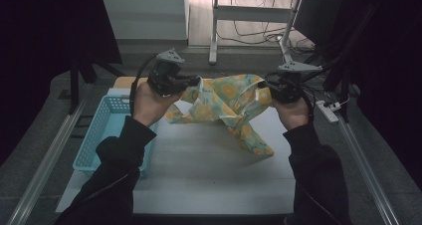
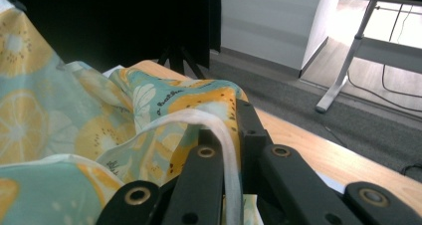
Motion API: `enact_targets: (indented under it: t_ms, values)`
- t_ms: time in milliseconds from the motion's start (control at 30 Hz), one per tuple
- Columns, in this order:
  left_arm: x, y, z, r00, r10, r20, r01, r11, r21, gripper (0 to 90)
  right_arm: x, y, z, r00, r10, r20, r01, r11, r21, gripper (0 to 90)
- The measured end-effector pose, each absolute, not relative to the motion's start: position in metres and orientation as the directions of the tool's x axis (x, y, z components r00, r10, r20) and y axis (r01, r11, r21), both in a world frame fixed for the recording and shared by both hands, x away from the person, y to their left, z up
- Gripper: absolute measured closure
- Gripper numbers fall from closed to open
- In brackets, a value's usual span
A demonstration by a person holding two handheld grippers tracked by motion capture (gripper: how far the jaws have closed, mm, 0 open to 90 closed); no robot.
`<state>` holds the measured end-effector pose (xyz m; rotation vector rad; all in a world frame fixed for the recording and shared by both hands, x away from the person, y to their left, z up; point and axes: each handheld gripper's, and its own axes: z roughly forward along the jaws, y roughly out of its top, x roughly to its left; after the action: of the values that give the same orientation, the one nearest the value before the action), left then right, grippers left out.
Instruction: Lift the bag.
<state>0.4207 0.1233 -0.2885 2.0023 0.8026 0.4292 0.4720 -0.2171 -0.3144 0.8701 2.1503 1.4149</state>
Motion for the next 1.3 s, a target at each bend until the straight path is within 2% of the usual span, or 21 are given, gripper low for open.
enact_targets:
  t_ms: [533, 667, 1300]
  values:
    - [0.411, 0.132, -0.236, 0.708, 0.705, 0.039, 0.3, -0.35, 0.887, 90.0, 0.47, -0.221, -0.278, -0.703, 0.711, -0.025, 0.214, 0.244, 0.946, 89.4]
    - [0.413, 0.127, -0.246, 0.707, 0.705, 0.058, 0.311, -0.383, 0.87, 90.0, 0.472, -0.217, -0.286, -0.708, 0.706, -0.023, 0.225, 0.257, 0.94, 89.3]
    - [0.437, 0.113, -0.299, 0.722, 0.691, -0.009, 0.415, -0.423, 0.806, 89.7, 0.479, -0.213, -0.319, -0.708, 0.706, -0.001, 0.287, 0.289, 0.913, 89.0]
